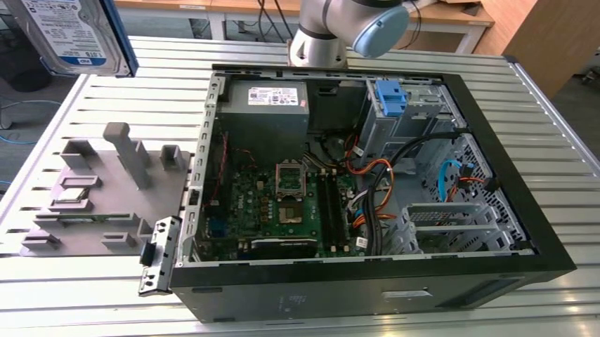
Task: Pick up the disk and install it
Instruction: 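Pick up the disk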
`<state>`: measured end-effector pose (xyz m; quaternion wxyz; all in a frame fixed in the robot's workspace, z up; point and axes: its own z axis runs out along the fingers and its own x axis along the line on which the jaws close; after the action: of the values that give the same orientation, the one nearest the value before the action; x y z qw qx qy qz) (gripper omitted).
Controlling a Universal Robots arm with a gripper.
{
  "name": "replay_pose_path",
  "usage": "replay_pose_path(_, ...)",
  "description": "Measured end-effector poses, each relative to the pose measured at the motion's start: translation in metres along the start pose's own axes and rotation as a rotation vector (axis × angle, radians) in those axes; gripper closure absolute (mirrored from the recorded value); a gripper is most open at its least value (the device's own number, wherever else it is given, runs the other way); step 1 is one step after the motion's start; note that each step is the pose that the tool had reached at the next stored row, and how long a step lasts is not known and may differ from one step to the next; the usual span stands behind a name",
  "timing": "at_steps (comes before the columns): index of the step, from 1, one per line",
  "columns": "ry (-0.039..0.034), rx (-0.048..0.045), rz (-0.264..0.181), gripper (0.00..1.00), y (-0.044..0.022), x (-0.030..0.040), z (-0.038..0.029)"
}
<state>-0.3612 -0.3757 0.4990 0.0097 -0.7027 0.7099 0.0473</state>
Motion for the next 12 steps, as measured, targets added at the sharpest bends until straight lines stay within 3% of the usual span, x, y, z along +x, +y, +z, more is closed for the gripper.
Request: replay_pose_path(12, 0.0001, -0.0001, 0.0, 0.65, -0.0247, -0.0003, -0.0013)
